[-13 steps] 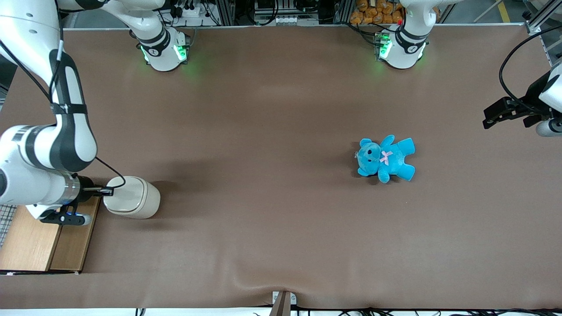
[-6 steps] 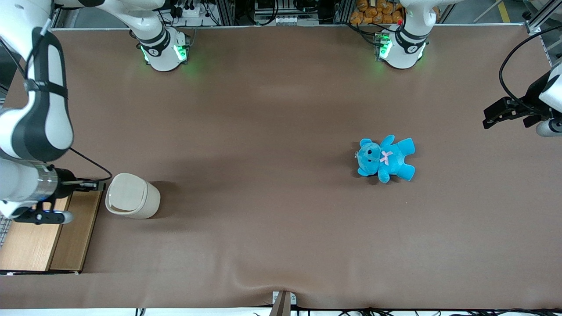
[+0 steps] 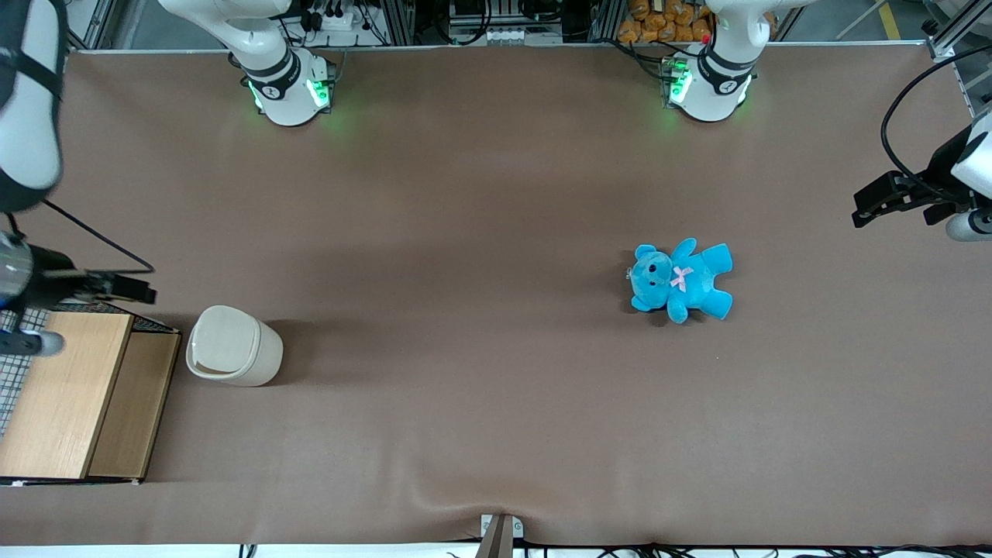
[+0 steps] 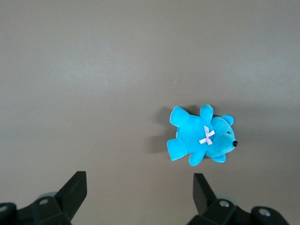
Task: Open trash can with right arm
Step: 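Lift the right gripper up and away from the opened trash can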
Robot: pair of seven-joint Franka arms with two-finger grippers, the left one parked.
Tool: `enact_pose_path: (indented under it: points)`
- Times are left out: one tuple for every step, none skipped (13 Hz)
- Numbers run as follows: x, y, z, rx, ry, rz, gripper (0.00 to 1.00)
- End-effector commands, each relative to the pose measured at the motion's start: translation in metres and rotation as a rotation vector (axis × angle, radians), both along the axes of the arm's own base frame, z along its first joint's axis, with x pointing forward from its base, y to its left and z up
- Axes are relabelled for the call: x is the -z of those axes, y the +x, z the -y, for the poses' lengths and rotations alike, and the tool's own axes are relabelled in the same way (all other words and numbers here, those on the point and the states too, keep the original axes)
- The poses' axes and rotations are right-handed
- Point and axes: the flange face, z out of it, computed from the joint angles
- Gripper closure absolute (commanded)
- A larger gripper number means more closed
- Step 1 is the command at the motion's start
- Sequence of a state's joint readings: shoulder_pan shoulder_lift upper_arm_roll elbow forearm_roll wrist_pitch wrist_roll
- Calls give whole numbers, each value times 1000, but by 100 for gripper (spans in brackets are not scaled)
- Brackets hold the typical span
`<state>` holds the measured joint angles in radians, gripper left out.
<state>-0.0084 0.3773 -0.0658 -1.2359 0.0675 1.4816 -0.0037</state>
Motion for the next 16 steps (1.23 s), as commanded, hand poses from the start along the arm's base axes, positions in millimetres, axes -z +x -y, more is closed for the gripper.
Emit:
enact_pose_path:
  points:
    - [-23, -23, 22, -2, 25, 4, 0]
    - [-29, -30, 23, 5, 24, 13, 0]
    - [-35, -37, 25, 9, 25, 13, 0]
    - [-39, -48, 28, 17, 26, 9, 0]
    - [-44, -65, 31, 26, 29, 12, 0]
    - [-50, -81, 31, 29, 32, 17, 0]
    - [-50, -96, 31, 31, 36, 22, 0]
    - [-48, -109, 31, 33, 38, 37, 0]
    - [-45, -120, 31, 36, 38, 52, 0]
    - [-46, -124, 31, 36, 38, 52, 0]
    - [-49, -126, 32, 34, 31, 53, 0]
    - [-54, -129, 32, 35, 31, 58, 0]
    - [-56, -130, 33, 35, 28, 57, 0]
    - [-63, -128, 33, 28, 25, 68, 0]
    - [-69, -127, 35, 28, 24, 79, 0]
    - [-73, -124, 39, 35, 22, 87, 0]
